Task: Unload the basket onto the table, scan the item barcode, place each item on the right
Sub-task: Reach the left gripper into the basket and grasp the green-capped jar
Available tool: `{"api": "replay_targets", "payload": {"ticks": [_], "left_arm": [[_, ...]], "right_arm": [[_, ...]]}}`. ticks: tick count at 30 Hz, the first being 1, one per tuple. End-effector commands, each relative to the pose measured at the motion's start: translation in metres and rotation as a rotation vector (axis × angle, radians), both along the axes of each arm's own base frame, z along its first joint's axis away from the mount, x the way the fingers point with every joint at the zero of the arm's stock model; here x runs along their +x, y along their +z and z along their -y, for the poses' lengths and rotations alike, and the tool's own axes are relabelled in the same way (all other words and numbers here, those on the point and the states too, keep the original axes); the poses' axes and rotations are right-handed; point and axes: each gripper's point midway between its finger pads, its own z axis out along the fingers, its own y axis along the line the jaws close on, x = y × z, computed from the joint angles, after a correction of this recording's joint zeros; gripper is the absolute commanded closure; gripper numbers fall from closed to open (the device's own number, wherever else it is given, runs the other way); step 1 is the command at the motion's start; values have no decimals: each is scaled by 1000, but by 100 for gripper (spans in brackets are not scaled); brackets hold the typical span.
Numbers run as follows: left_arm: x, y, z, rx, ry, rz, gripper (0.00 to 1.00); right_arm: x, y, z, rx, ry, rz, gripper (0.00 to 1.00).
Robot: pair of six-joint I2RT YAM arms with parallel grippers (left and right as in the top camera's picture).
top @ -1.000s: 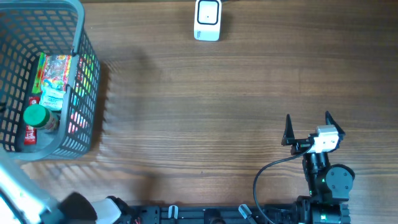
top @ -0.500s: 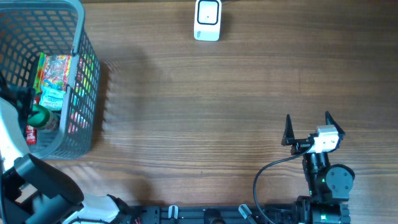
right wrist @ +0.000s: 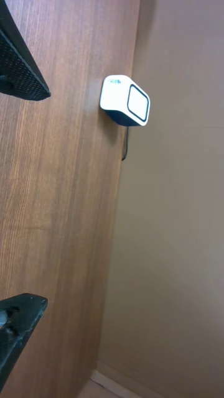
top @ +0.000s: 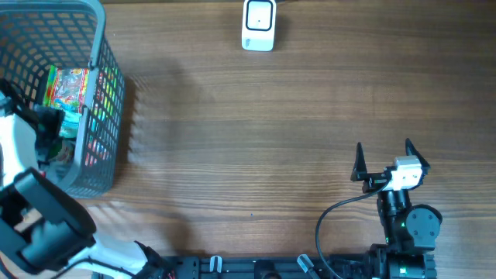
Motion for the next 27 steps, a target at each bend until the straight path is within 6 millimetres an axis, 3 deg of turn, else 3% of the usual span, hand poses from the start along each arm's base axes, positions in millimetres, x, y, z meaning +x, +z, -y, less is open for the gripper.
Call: {"api": "replay_targets", "payload": {"ticks": [1, 4, 10, 12, 14, 16, 17, 19, 21, 24, 27], "left_arm": [[-1, -15, 4, -29, -16, -31, 0], [-1, -18, 4, -31, -17, -34, 0], [-4, -19, 7, -44, -18, -49, 40], [-7, -18, 9, -50, -17, -59, 44], [-6, -3, 8, -38, -18, -42, 43], [1, 30, 3, -2, -18, 6, 42], [9, 73, -2, 44, -20, 75, 42], [21, 133, -2, 98, -38, 187, 41], [34, 201, 10, 141, -86, 335, 39], [47, 296, 59, 177, -224, 562, 39], [61, 353, 144, 172, -432, 732, 39]], "right_arm": [[0, 3, 2, 7, -13, 12, 0], [0, 2, 2, 7, -13, 11, 0], [0, 2, 2, 7, -13, 11, 0], [0, 2, 2, 7, -13, 11, 0], [0, 3, 2, 7, -13, 12, 0], [0, 2, 2, 7, -13, 11, 0], [0, 3, 2, 7, -13, 12, 0], [0, 2, 2, 7, -13, 11, 0], [0, 3, 2, 7, -13, 12, 0], [0, 3, 2, 7, -13, 12, 0], [0, 2, 2, 7, -13, 11, 0]]}}
